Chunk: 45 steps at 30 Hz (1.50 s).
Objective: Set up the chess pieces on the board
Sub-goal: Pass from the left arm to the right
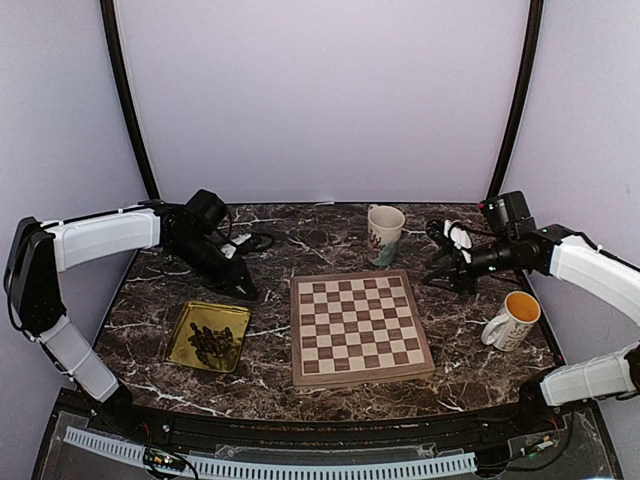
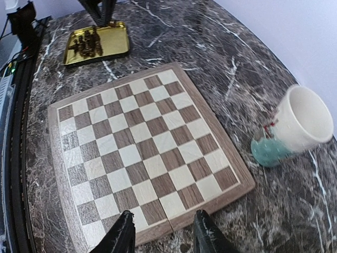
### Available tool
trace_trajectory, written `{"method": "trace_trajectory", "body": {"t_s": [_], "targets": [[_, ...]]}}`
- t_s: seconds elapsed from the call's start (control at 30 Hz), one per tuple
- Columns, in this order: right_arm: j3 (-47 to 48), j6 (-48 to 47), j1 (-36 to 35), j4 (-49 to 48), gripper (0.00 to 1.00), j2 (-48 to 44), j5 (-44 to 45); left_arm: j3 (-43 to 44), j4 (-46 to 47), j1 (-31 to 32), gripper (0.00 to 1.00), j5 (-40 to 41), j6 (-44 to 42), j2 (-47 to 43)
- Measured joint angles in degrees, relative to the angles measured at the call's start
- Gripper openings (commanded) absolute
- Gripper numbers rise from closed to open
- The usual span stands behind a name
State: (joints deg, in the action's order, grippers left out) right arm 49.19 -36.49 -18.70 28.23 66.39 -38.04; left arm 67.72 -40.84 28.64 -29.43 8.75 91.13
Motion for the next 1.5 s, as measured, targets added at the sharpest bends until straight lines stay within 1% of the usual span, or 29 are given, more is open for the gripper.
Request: {"method": "trace_trajectory", "body": {"t_s": [0.13,0.27,0.4,0.47,0.6,0.73,0.87,1.07,1.23,1.5], "targets": [[5.0,-2.6,-6.8,1.2,0.38,4.4,0.5,2.9,-0.1,3.0,0.00,-9.7,-1.1,2.7],[10.8,-5.6,-13.7,2.3,0.42,8.9,3.6,5.5,-0.4,7.7,0.00,-17.2,-2.2,7.9],[18.9,-9.6,-21.2,3.1,0.45,14.2,7.2,6.3,-0.6,10.2,0.00,-21.6,-2.1,10.1],[21.4,-11.3,-24.5,3.1,0.46,16.2,8.8,6.6,-0.5,10.4,0.01,-23.5,-1.8,10.6],[23.4,-14.2,-30.5,3.1,0.47,19.6,11.9,7.8,-0.4,10.2,0.01,-26.4,-1.0,11.6],[23.8,-15.5,-34.9,3.1,0.47,22.8,14.4,8.3,-0.1,10.1,0.01,-28.5,-0.3,11.9],[23.7,-15.9,-37.5,2.6,0.46,23.9,16.9,8.3,0.0,10.1,0.01,-30.4,0.1,12.0],[23.7,-15.0,-40.1,-1.2,0.45,25.2,21.1,8.9,-0.1,10.3,0.01,-32.5,0.0,12.4],[23.7,-14.9,-41.9,-1.7,0.43,27.8,23.1,9.1,-0.5,10.5,0.01,-32.9,0.1,12.4],[24.3,-13.8,-43.2,-2.3,0.42,29.0,26.0,9.1,-1.8,10.6,0.01,-33.1,0.0,12.8]]}}
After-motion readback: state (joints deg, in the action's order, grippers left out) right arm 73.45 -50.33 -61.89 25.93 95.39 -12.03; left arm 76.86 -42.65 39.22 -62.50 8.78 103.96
